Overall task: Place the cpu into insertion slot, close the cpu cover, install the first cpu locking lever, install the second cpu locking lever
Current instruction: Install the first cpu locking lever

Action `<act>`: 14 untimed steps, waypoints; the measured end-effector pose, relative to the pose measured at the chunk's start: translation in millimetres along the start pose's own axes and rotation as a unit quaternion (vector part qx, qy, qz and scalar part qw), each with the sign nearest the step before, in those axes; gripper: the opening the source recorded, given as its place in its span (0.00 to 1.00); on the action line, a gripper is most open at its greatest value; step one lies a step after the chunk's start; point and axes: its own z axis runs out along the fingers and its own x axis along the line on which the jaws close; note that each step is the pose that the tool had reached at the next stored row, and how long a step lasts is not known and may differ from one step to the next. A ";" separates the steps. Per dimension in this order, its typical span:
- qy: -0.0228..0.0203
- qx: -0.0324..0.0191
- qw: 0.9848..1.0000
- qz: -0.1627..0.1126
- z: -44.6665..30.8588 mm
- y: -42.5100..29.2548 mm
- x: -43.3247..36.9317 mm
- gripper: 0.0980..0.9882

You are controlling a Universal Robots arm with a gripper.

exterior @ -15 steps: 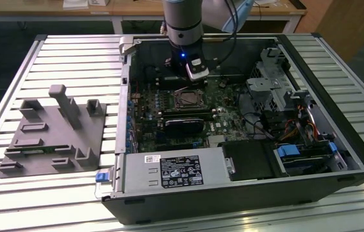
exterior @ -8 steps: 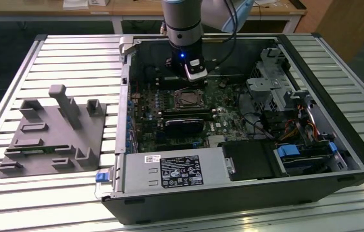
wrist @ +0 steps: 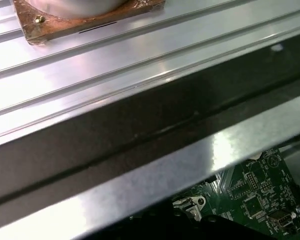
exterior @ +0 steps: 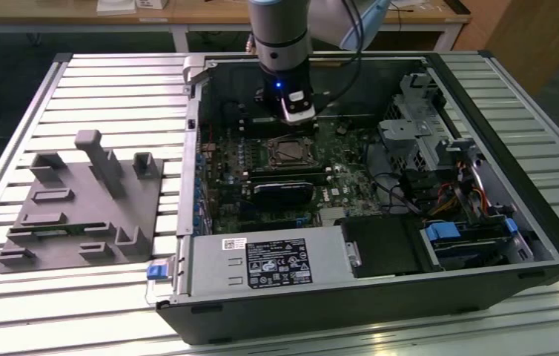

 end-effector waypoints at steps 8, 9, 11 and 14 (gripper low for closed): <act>-0.005 0.001 1.000 0.013 3.1 -0.9 1.5 0.01; -0.006 0.001 1.000 0.015 3.5 -1.1 1.6 0.01; -0.007 0.001 1.000 0.017 4.4 -1.4 1.9 0.01; -0.009 0.002 1.000 0.021 5.9 -1.8 2.4 0.01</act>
